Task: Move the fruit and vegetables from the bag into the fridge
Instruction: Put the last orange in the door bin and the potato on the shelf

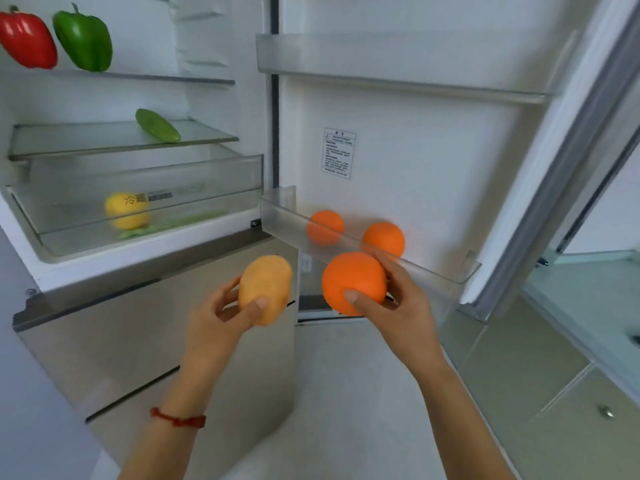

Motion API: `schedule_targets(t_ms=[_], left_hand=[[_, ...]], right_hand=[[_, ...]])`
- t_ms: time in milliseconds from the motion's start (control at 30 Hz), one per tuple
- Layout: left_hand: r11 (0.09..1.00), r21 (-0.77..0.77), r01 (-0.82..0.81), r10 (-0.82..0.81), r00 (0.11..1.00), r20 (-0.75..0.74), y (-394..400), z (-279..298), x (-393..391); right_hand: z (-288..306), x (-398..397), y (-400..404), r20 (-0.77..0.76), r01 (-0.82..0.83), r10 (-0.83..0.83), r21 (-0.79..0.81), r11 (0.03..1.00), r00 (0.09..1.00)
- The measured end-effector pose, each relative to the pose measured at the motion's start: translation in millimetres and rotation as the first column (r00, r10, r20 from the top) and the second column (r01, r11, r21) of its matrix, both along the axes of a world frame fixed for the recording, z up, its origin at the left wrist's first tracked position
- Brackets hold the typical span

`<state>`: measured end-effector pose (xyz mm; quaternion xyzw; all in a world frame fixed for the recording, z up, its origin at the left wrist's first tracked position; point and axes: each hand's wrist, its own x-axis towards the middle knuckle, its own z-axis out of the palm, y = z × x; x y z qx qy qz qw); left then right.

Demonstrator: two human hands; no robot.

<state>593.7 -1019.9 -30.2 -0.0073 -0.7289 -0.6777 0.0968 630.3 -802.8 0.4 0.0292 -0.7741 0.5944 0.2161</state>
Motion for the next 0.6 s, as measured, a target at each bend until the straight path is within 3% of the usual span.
schedule_targets(t_ms=[367, 600], left_hand=[[0.982, 0.11, 0.153, -0.146, 0.987, -0.07, 64, 28, -46], [0.978, 0.111, 0.179, -0.172, 0.983, -0.072, 74, 19, -62]], right_hand=[[63, -15, 73, -0.087, 0.266, -0.261, 0.059, 0.962, 0.962], [69, -41, 92, 0.104, 0.322, -0.384, 0.374, 0.87, 0.917]])
